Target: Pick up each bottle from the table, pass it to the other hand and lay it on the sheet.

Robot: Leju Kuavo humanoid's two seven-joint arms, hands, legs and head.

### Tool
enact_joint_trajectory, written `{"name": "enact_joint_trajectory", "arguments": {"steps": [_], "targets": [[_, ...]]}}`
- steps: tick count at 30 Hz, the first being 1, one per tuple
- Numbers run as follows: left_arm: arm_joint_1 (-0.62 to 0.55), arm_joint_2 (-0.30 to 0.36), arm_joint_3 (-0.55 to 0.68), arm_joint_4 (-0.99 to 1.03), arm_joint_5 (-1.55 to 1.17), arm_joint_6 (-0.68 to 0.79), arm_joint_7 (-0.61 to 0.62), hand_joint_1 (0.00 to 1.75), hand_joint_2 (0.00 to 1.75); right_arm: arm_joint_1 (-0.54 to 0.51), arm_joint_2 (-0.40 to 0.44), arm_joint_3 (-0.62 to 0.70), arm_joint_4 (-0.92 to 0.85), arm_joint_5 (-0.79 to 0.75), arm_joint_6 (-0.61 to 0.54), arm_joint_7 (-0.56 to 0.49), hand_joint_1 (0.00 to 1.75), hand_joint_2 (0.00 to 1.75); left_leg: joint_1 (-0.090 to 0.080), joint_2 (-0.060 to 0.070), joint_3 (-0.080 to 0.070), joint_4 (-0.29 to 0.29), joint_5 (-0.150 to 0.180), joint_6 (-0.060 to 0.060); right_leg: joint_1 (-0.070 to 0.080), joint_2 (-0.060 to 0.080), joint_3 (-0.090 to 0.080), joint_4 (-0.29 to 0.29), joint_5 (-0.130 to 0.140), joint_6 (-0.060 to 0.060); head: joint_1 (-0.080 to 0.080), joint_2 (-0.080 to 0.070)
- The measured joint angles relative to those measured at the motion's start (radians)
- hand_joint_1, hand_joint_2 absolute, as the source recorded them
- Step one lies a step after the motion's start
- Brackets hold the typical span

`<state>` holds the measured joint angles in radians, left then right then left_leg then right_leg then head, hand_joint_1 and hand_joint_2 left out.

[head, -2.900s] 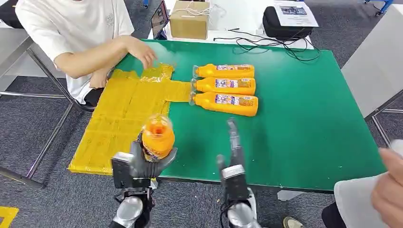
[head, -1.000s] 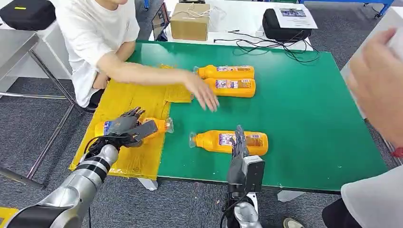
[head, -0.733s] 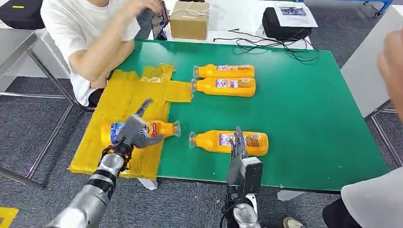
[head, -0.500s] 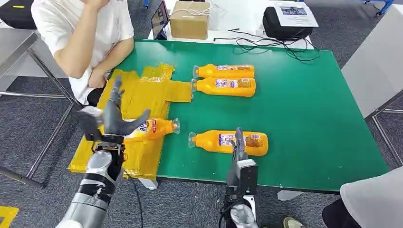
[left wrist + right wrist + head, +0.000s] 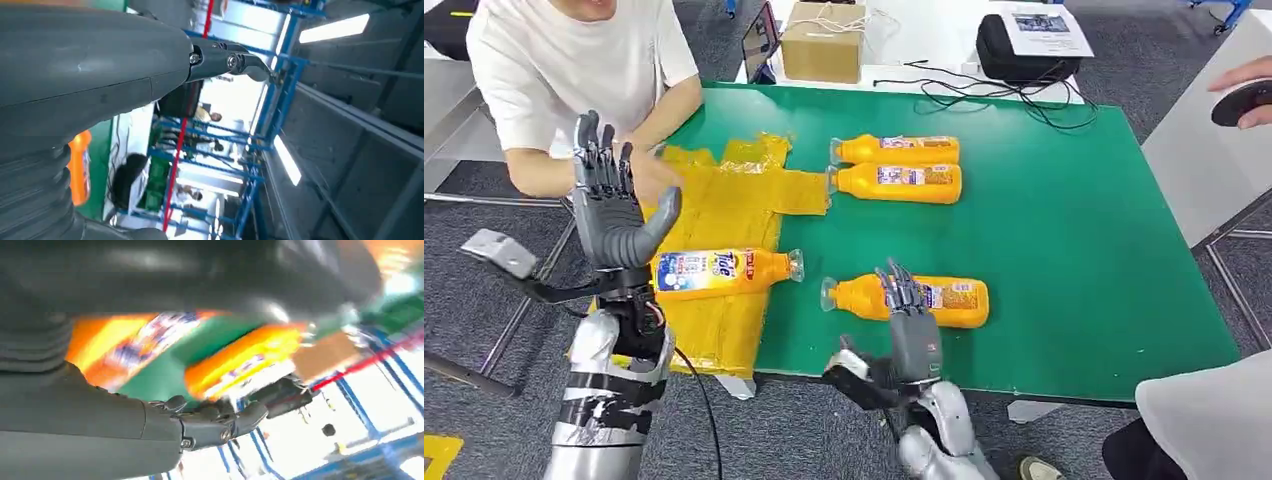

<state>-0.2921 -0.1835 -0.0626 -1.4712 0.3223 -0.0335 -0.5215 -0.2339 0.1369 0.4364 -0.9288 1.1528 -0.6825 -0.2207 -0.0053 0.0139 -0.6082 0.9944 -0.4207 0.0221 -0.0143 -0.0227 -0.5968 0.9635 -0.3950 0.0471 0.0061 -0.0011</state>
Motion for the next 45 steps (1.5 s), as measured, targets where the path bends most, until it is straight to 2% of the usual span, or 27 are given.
{"name": "enact_joint_trajectory", "arguments": {"steps": [3, 9, 18, 20, 26, 31, 45], "targets": [[0.036, -0.008, -0.005, -0.036, -0.004, -0.014, 0.006, 0.00, 1.75, -0.066, -0.039, -0.017, 0.081, 0.118, -0.002, 0.047, 0.00, 1.75, 0.000, 0.000, 0.000, 0.000, 0.000, 0.000, 0.000, 0.000, 0.000, 0.000, 0.000, 0.000, 0.000, 0.000], [0.080, -0.016, -0.036, -0.055, -0.067, -0.001, -0.007, 0.00, 1.75, -0.163, -0.072, -0.029, 0.208, 0.179, 0.032, 0.120, 0.00, 1.75, 0.000, 0.000, 0.000, 0.000, 0.000, 0.000, 0.000, 0.000, 0.000, 0.000, 0.000, 0.000, 0.000, 0.000], [0.117, -0.019, -0.098, -0.055, -0.138, 0.039, -0.002, 0.00, 1.75, -0.251, -0.067, -0.029, 0.327, 0.211, 0.220, 0.228, 0.00, 1.75, 0.000, 0.000, 0.000, 0.000, 0.000, 0.000, 0.000, 0.000, 0.000, 0.000, 0.000, 0.000, 0.000, 0.000], [0.119, -0.019, -0.106, -0.055, -0.145, 0.044, 0.005, 0.00, 1.75, -0.270, -0.061, -0.029, 0.343, 0.196, 0.290, 0.238, 0.00, 1.75, 0.000, 0.000, 0.000, 0.000, 0.000, 0.000, 0.000, 0.001, 0.000, 0.000, 0.000, 0.000, 0.000, 0.000], [0.122, -0.019, -0.118, -0.055, -0.146, 0.044, 0.019, 0.00, 1.75, -0.311, -0.051, -0.029, 0.374, 0.164, 0.398, 0.249, 0.00, 1.75, 0.000, 0.001, 0.002, 0.000, 0.000, 0.000, 0.000, 0.001, 0.001, 0.000, 0.000, 0.000, 0.000, 0.000], [0.122, -0.019, -0.132, -0.055, -0.136, 0.036, 0.049, 0.00, 1.75, -0.357, -0.044, -0.015, 0.413, 0.162, 0.528, 0.336, 0.00, 1.75, 0.000, 0.002, 0.009, 0.000, -0.001, 0.000, 0.000, 0.001, 0.006, -0.001, 0.000, 0.000, 0.000, 0.000], [0.164, -0.020, -0.157, -0.113, -0.156, 0.012, 0.077, 0.00, 1.75, -0.355, -0.047, 0.045, 0.383, 0.194, 0.504, 0.385, 0.00, 1.75, 0.000, 0.001, 0.009, 0.000, 0.000, 0.001, 0.000, 0.001, 0.008, -0.001, 0.000, 0.000, 0.000, 0.000]]}}
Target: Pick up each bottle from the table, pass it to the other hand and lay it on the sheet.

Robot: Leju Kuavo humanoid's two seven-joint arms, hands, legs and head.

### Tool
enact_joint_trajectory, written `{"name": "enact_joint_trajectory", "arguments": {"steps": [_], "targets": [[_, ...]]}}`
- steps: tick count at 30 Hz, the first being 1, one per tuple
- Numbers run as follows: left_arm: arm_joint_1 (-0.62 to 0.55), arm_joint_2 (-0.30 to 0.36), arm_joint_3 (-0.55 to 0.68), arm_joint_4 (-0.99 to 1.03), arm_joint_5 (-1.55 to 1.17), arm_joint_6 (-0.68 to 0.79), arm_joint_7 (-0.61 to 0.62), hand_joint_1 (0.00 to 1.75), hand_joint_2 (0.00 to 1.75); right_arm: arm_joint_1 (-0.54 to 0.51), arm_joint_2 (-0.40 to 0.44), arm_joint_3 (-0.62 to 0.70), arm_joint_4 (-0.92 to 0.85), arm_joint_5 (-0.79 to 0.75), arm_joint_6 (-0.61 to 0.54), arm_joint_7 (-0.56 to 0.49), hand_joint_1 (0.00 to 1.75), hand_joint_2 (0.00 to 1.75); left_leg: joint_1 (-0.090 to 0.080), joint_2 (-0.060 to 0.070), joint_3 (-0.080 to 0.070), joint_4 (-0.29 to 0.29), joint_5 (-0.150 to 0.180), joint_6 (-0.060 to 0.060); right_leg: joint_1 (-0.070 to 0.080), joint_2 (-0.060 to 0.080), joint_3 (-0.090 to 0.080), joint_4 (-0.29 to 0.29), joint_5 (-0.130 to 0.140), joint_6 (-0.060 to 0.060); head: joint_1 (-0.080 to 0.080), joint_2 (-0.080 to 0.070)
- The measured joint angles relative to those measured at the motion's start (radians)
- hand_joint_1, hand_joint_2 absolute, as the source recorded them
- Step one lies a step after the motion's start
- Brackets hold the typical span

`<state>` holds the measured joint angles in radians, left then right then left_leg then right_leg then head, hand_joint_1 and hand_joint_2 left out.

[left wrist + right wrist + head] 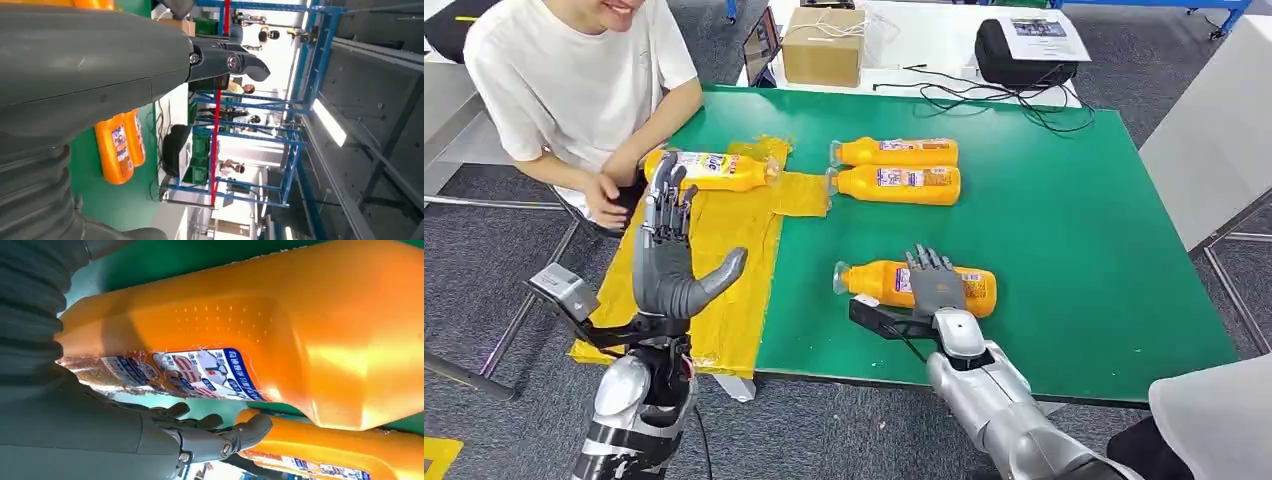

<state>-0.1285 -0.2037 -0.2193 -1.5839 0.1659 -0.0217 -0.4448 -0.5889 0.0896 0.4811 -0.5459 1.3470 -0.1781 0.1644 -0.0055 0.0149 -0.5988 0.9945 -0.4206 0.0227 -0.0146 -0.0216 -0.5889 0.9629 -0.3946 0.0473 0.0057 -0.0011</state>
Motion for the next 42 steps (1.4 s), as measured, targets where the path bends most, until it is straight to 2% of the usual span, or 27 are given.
{"name": "enact_joint_trajectory", "arguments": {"steps": [17, 24, 25, 32, 33, 34, 38, 42], "targets": [[0.026, 0.000, -0.002, -0.027, 0.002, -0.015, 0.019, 0.00, 1.75, 0.053, -0.132, -0.005, -0.119, -0.055, 0.025, 0.065, 0.00, 1.75, -0.001, -0.001, 0.000, 0.000, 0.000, 0.000, -0.001, 0.000, 0.000, 0.000, 0.000, 0.000, 0.000, 0.000], [0.008, 0.000, -0.028, -0.011, 0.024, -0.033, 0.019, 0.00, 1.75, 0.025, -0.145, -0.064, -0.061, -0.129, -0.002, -0.069, 0.02, 1.75, -0.001, -0.001, 0.000, 0.000, 0.000, 0.000, -0.001, 0.000, 0.000, 0.000, 0.000, 0.000, 0.000, 0.000], [0.003, 0.000, -0.032, -0.006, 0.029, -0.034, 0.018, 0.00, 1.75, 0.021, -0.144, -0.069, -0.050, -0.132, -0.006, -0.081, 0.23, 1.75, -0.001, -0.001, 0.000, 0.000, 0.000, 0.000, -0.001, 0.000, 0.000, 0.000, 0.000, 0.000, 0.000, 0.000], [-0.041, 0.000, -0.059, 0.035, 0.057, -0.051, 0.013, 0.00, 1.75, -0.003, -0.129, -0.085, 0.020, -0.168, -0.039, -0.190, 0.23, 1.75, 0.000, 0.000, 0.000, 0.000, 0.000, 0.000, 0.000, 0.000, 0.000, 0.000, 0.000, 0.000, 0.000, 0.000], [-0.045, 0.000, -0.062, 0.040, 0.057, -0.051, 0.011, 0.00, 1.75, -0.004, -0.128, -0.087, 0.027, -0.168, -0.044, -0.195, 1.38, 1.75, 0.000, 0.000, 0.000, 0.000, 0.000, 0.000, 0.000, 0.000, 0.000, 0.000, 0.000, 0.000, 0.000, 0.000], [-0.049, 0.000, -0.065, 0.045, 0.057, -0.051, 0.011, 0.00, 1.75, -0.007, -0.126, -0.089, 0.033, -0.168, -0.046, -0.199, 1.75, 1.75, 0.000, 0.000, 0.000, 0.000, 0.000, 0.000, 0.000, 0.000, 0.000, 0.000, 0.000, 0.000, 0.000, 0.000], [-0.060, 0.000, -0.072, 0.058, 0.064, -0.052, 0.006, 0.00, 1.75, -0.014, -0.121, -0.093, 0.051, -0.177, -0.050, -0.225, 1.75, 1.75, 0.000, 0.000, 0.000, 0.000, 0.000, 0.000, 0.000, 0.000, 0.000, 0.000, 0.000, 0.000, 0.000, 0.000], [-0.080, 0.000, -0.084, 0.078, 0.077, -0.053, 0.001, 0.00, 1.75, -0.017, -0.118, -0.102, 0.068, -0.232, -0.059, -0.340, 1.75, 1.75, 0.000, 0.000, 0.000, 0.000, 0.000, 0.000, 0.000, 0.000, 0.000, 0.000, 0.000, 0.000, 0.000, 0.000]]}}
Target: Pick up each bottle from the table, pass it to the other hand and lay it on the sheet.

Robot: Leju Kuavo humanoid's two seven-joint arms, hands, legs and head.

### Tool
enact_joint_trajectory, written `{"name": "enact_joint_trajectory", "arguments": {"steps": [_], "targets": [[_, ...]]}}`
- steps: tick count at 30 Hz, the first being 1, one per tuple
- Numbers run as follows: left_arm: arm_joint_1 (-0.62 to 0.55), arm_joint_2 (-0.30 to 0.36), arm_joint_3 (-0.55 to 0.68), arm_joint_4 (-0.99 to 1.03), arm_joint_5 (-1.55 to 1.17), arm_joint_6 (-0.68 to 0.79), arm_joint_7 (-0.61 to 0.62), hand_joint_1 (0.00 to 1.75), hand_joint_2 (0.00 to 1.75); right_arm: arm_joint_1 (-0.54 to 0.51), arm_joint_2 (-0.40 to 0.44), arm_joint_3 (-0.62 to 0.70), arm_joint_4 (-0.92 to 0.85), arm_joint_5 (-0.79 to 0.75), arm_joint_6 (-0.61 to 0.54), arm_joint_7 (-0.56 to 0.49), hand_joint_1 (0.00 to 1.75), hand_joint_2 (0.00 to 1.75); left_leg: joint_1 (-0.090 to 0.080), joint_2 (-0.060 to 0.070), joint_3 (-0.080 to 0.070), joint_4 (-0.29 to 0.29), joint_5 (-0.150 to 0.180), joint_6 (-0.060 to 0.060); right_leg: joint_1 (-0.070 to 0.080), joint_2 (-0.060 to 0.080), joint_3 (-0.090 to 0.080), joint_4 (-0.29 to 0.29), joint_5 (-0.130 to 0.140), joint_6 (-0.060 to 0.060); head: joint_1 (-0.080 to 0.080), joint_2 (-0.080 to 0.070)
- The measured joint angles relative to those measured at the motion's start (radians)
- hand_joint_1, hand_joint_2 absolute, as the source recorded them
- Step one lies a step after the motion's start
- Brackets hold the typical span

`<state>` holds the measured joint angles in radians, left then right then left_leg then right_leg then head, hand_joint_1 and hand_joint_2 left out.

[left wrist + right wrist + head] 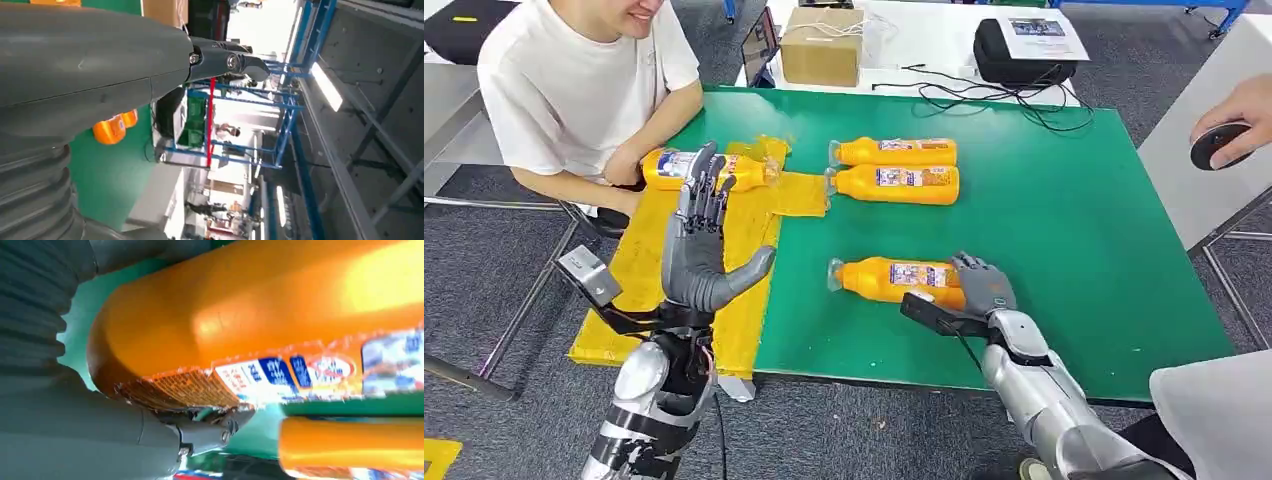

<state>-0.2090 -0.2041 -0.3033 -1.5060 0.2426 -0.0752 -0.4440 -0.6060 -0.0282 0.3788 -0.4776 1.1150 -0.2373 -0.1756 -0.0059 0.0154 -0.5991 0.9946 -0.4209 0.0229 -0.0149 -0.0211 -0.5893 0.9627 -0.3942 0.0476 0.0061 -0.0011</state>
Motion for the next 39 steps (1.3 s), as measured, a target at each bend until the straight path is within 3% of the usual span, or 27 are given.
{"name": "enact_joint_trajectory", "arguments": {"steps": [15, 19, 24, 32, 39], "targets": [[-0.030, 0.000, -0.035, 0.053, 0.011, 0.000, -0.006, 0.00, 1.75, -0.049, 0.010, -0.001, 0.059, -0.018, 0.168, 0.034, 1.75, 1.75, 0.000, 0.002, 0.003, 0.000, 0.000, 0.000, 0.000, 0.001, 0.002, 0.000, 0.000, 0.000, 0.000, 0.000], [-0.023, 0.000, -0.036, 0.056, -0.019, 0.033, -0.025, 0.00, 1.75, -0.030, 0.011, -0.036, 0.058, -0.183, 0.154, -0.111, 1.75, 1.75, 0.000, 0.002, 0.004, 0.000, 0.000, 0.000, 0.000, 0.001, 0.004, 0.000, 0.000, 0.000, 0.000, 0.000], [0.078, 0.000, -0.030, 0.046, -0.001, 0.085, 0.010, 0.00, 1.75, 0.101, 0.053, -0.154, -0.048, -0.466, 0.113, -0.292, 1.75, 1.75, 0.001, 0.003, 0.003, 0.000, -0.003, -0.001, 0.001, 0.001, 0.003, 0.000, -0.001, 0.000, 0.000, 0.000], [0.242, -0.006, -0.019, 0.048, 0.038, 0.151, 0.053, 0.00, 1.75, 0.341, 0.116, -0.222, -0.408, -0.739, 0.128, -0.306, 1.75, 1.75, 0.001, 0.001, -0.007, 0.000, -0.003, -0.001, 0.001, 0.000, -0.006, 0.000, -0.003, 0.000, -0.001, 0.000], [0.305, -0.002, -0.038, 0.008, 0.010, 0.160, 0.016, 0.00, 1.75, 0.423, 0.137, -0.222, -0.620, -0.815, 0.129, -0.313, 1.75, 1.75, 0.000, -0.001, -0.008, 0.000, -0.003, -0.001, 0.000, 0.000, -0.007, 0.000, -0.004, 0.001, 0.000, 0.000]]}}
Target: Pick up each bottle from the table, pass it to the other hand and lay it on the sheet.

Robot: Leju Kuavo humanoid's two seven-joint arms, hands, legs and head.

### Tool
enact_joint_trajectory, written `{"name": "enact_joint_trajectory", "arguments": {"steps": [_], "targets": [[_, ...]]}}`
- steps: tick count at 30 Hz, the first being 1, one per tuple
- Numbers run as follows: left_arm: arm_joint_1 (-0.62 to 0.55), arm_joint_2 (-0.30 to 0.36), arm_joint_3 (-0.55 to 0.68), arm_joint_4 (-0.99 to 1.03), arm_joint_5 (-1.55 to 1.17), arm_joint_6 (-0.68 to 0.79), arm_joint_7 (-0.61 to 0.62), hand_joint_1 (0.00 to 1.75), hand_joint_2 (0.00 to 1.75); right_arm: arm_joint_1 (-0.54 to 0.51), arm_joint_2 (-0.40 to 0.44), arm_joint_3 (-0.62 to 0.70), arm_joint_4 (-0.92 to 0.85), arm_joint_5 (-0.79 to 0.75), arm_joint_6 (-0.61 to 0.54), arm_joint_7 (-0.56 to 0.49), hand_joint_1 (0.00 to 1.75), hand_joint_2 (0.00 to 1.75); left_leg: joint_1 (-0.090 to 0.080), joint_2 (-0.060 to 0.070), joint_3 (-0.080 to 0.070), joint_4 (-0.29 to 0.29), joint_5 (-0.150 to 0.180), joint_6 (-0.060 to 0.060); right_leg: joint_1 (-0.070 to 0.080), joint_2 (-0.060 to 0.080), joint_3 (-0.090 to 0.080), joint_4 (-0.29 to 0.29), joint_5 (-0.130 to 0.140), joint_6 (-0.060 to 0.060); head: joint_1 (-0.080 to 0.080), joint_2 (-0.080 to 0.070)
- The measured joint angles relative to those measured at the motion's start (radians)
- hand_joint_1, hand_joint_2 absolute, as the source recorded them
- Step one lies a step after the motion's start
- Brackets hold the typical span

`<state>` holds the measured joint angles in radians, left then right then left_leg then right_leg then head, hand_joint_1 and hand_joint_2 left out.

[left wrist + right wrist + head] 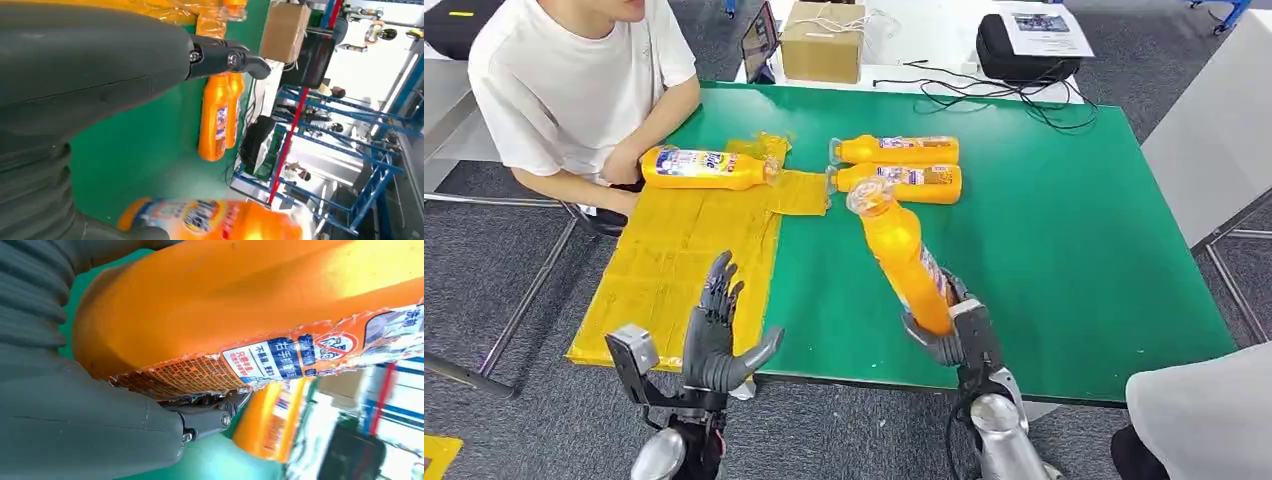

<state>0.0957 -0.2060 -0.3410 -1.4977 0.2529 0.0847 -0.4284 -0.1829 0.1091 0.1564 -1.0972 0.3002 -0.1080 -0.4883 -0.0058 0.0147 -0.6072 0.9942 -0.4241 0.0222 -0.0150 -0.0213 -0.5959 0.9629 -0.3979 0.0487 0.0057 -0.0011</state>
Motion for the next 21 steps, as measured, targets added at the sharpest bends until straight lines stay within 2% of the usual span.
{"name": "enact_joint_trajectory", "arguments": {"steps": [5, 9, 16, 21], "targets": [[0.016, 0.022, -0.040, -0.023, -0.013, -0.094, -0.003, 0.00, 1.75, 0.003, 0.002, 0.033, -0.029, 0.030, 0.069, 0.006, 1.75, 1.75, 0.000, 0.000, 0.000, 0.000, 0.000, 0.000, 0.000, 0.000, 0.000, 0.000, 0.000, 0.000, 0.000, 0.000], [0.010, 0.031, -0.069, -0.022, -0.034, -0.142, -0.005, 0.00, 1.75, -0.005, -0.004, 0.149, -0.010, 0.138, 0.140, 0.000, 1.75, 1.75, 0.001, 0.000, 0.000, 0.000, 0.000, 0.000, 0.001, 0.000, 0.000, 0.000, 0.000, 0.000, 0.000, 0.000], [-0.015, 0.031, -0.097, -0.012, -0.059, -0.089, 0.097, 0.00, 1.75, -0.005, 0.002, 0.329, 0.033, 0.197, 0.121, -0.017, 1.75, 1.75, 0.001, -0.001, 0.000, 0.000, 0.000, 0.000, 0.001, 0.000, 0.000, 0.000, 0.000, 0.000, 0.000, 0.000], [-0.019, 0.029, -0.104, -0.005, -0.043, -0.085, 0.108, 0.00, 1.75, -0.005, 0.012, 0.396, 0.043, 0.200, 0.113, -0.018, 1.75, 1.75, 0.000, -0.001, -0.001, 0.000, 0.000, 0.000, 0.000, -0.001, 0.000, 0.000, 0.000, 0.000, 0.000, 0.000]]}}
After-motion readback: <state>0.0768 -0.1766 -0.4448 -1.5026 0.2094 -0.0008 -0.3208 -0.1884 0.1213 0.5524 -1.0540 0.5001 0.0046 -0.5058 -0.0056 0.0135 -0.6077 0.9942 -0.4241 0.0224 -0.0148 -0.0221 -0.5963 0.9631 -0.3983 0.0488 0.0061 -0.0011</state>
